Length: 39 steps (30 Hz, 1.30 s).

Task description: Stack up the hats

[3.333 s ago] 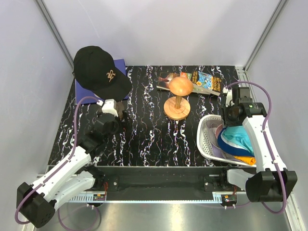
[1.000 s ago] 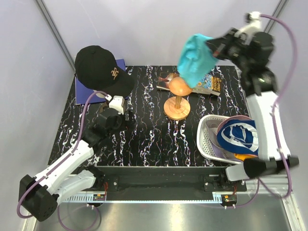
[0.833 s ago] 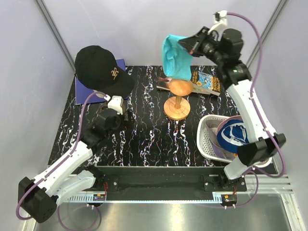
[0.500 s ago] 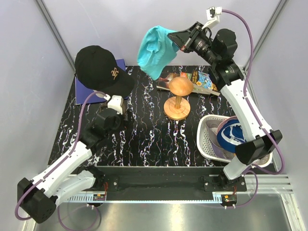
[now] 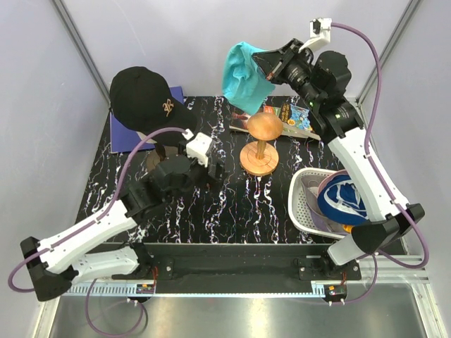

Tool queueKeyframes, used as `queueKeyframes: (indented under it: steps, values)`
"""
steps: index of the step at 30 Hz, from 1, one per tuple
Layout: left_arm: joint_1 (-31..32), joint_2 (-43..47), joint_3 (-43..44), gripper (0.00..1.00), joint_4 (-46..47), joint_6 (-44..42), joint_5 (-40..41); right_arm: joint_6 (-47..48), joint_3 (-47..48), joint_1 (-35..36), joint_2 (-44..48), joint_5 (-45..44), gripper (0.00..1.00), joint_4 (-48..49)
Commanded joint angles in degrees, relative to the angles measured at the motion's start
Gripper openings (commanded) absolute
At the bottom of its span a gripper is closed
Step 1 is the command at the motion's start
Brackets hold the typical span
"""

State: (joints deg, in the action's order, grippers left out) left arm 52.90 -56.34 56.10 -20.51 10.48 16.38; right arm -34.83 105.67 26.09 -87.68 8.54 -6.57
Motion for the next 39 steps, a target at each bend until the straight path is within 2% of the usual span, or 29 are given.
queueKeyframes:
  steps: [1, 2, 4, 7, 12, 14, 22, 26, 30, 33, 36, 38, 39]
  values:
    - [4.5, -4.8, 11.4, 0.99, 9.8, -2.7, 11.1, 2.2, -2.1, 2.7, 4.2, -7.1, 0.0, -0.1]
    - [4.6, -7.1, 15.8, 0.99, 11.6, -3.3, 13.7, 2.2, -2.9, 3.3, 4.5, -7.8, 0.0, 0.0]
    - [4.6, -13.5, 19.7, 0.99, 18.6, -7.0, 14.7, 1.8, -3.6, 5.2, 5.5, -12.1, 0.0, -0.1]
    - [4.6, -20.9, 26.2, 0.99, 25.9, -7.8, 17.9, 1.0, -4.1, 6.8, 5.8, -16.0, 0.0, -0.2]
    - [4.1, -28.1, 37.2, 0.99, 24.0, -6.1, 19.4, -0.1, -4.2, 8.7, 6.6, -18.9, 0.0, -0.8]
    - [3.8, -29.8, 38.3, 0.98, 24.8, -5.1, 22.6, -0.6, -4.2, 9.4, 7.0, -19.5, 0.0, -0.7]
    - [-0.4, -31.7, 36.8, 0.92, 33.8, -0.6, 20.1, -2.0, -3.9, 10.9, 6.9, -19.3, 0.0, -0.6]
    - [-1.1, -31.7, 34.1, 0.88, 40.4, -0.9, 16.0, -2.4, -4.2, 11.3, 7.0, -19.1, 0.0, -0.6]
    - [-1.4, -31.8, 31.8, 0.79, 45.7, -0.5, 12.6, -2.9, -4.7, 11.4, 6.9, -18.6, 0.0, -0.6]
    - [-2.0, -32.5, 30.9, 0.63, 48.7, -0.2, 9.5, -3.0, -5.0, 11.3, 7.1, -18.8, 0.0, -0.7]
    - [-2.9, -32.8, 30.4, 0.32, 48.7, 0.6, 4.9, -1.8, -4.9, 11.3, 7.4, -19.9, 0.0, -0.8]
    - [-3.5, -31.7, 29.0, 0.05, 48.5, 0.6, 1.7, 0.3, -5.0, 11.3, 7.9, -22.8, 0.0, -1.3]
    - [-3.9, -31.1, 28.6, 0.0, 47.3, 0.2, 0.7, 1.9, -5.2, 11.3, 8.5, -24.2, 0.0, -1.5]
